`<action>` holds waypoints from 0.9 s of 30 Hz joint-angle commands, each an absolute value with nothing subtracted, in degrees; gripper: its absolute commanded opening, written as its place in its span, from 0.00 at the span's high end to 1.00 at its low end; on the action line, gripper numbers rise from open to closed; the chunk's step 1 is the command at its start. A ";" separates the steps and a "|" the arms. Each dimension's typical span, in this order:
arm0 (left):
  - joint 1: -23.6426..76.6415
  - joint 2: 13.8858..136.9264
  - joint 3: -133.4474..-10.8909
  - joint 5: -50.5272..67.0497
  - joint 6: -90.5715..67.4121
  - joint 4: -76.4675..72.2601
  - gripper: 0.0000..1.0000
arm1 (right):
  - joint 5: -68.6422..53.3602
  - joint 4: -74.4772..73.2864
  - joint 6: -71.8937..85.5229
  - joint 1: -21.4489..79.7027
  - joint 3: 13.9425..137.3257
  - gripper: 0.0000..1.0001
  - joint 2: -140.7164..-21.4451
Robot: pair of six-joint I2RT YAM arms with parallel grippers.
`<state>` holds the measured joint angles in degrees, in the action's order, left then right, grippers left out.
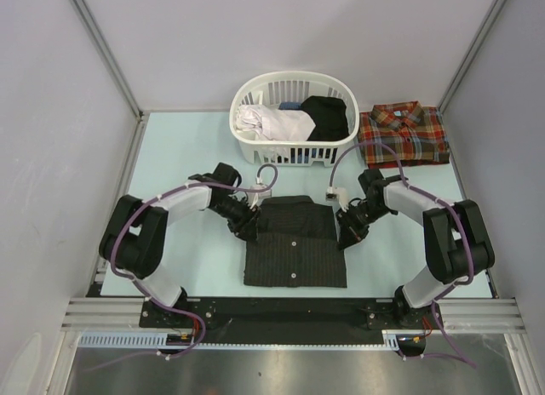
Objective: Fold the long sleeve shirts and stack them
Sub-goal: Fold the shirt
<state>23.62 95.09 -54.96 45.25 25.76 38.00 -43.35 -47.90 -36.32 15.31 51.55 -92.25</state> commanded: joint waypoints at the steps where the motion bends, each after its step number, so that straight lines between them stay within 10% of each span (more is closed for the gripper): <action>1: 23.64 89.57 -53.62 44.65 25.66 37.00 0.65 | -43.16 -47.20 -36.04 15.56 53.08 1.00 -88.33; 9: 21.62 87.27 -55.28 42.55 25.75 37.27 0.96 | -41.84 -47.02 -33.66 15.64 55.54 1.00 -85.95; 27: 17.40 99.04 -69.78 33.05 24.61 31.21 0.99 | -36.30 -37.81 -29.27 13.54 74.44 1.00 -102.56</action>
<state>18.70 96.79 -66.57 36.18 25.45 36.27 -38.04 -42.76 -30.94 14.24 71.29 -99.88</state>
